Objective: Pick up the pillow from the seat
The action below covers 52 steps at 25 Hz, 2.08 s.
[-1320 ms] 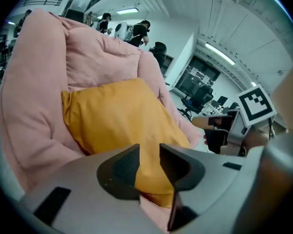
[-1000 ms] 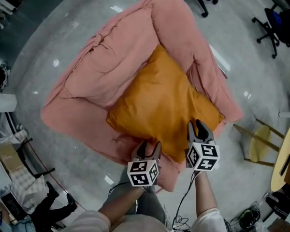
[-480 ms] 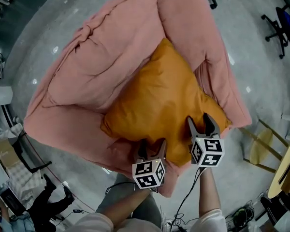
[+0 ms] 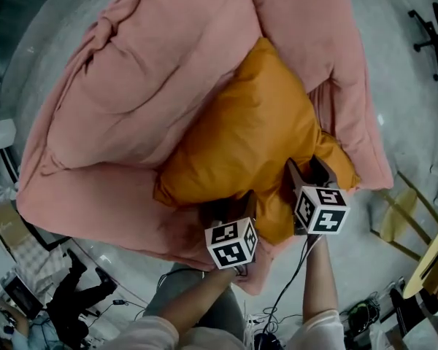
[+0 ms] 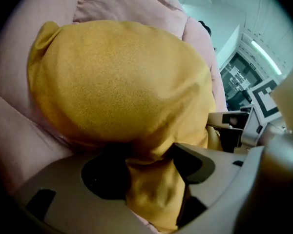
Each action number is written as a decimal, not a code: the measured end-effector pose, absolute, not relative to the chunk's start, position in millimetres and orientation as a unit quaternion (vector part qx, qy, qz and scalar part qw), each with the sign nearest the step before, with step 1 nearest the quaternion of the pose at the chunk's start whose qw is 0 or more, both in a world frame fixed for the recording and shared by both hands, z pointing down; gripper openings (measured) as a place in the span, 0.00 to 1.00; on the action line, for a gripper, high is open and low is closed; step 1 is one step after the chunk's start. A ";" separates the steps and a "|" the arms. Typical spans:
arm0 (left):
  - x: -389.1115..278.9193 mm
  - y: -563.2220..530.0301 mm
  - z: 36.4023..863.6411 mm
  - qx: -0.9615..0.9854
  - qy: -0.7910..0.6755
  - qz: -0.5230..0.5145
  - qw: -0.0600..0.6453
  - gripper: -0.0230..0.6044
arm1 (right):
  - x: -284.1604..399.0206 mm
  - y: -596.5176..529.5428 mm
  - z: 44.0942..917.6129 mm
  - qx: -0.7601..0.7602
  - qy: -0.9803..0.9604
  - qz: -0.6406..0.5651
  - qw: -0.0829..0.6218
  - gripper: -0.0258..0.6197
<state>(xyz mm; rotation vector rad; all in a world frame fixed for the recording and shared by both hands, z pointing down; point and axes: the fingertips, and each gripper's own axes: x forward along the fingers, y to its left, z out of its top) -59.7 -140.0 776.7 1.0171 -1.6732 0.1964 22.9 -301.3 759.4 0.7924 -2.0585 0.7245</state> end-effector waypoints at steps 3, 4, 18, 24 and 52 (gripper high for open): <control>-61.7 -139.8 778.2 0.431 -0.709 0.075 0.553 0.48 | 19.9 -299.9 762.5 0.311 -0.814 0.285 0.400 0.41; -61.9 -139.4 777.4 0.433 -0.709 0.072 0.553 0.45 | 18.5 -298.5 762.6 0.311 -0.814 0.283 0.402 0.38; -40.2 -144.6 739.7 0.491 -0.673 0.059 0.551 0.08 | 28.8 -284.2 728.0 0.342 -0.819 0.284 0.363 0.09; -41.7 -141.2 704.9 0.509 -0.671 0.044 0.538 0.08 | 34.5 -278.3 686.9 0.357 -0.827 0.278 0.335 0.09; 99.1 -148.6 501.6 0.760 -0.529 0.101 0.364 0.08 | 250.5 -204.7 477.4 0.594 -0.742 0.259 0.170 0.09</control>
